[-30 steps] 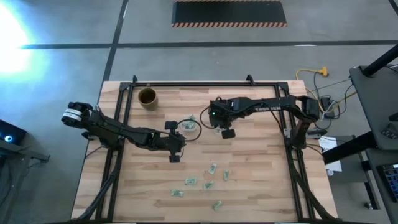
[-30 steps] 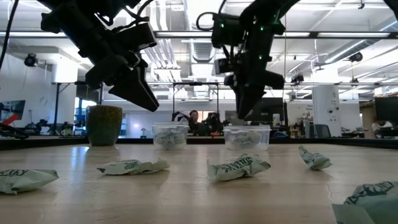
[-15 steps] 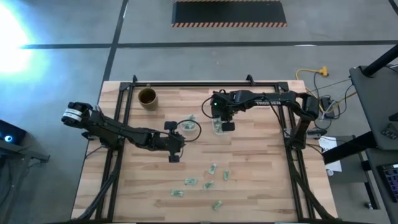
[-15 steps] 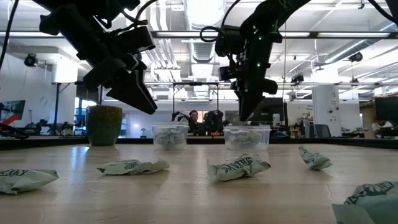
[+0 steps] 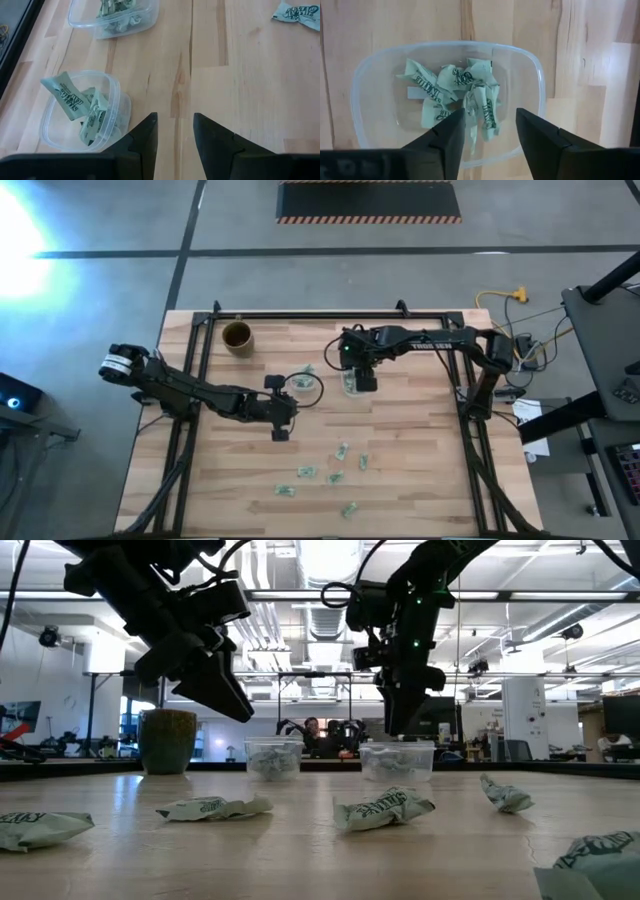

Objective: Pick and place items into bin
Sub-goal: Put the light green stevia packet into the left transparent bin

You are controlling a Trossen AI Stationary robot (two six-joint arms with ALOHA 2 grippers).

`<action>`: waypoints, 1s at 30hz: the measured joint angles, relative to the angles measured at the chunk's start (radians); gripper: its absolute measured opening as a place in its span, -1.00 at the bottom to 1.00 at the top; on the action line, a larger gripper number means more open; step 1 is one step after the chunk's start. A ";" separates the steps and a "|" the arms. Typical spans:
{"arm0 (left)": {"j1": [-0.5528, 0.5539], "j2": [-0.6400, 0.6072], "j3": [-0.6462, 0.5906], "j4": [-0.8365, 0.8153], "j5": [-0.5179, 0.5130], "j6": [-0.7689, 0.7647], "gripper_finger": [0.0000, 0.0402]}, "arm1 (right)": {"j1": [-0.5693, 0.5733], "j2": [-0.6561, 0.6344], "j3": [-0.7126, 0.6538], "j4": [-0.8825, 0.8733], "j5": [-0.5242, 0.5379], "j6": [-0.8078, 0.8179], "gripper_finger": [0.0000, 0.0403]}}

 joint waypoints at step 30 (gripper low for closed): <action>-0.061 0.000 -0.005 0.190 0.254 -0.166 -0.46 | 0.165 -0.813 -0.678 0.589 -0.363 0.028 -0.36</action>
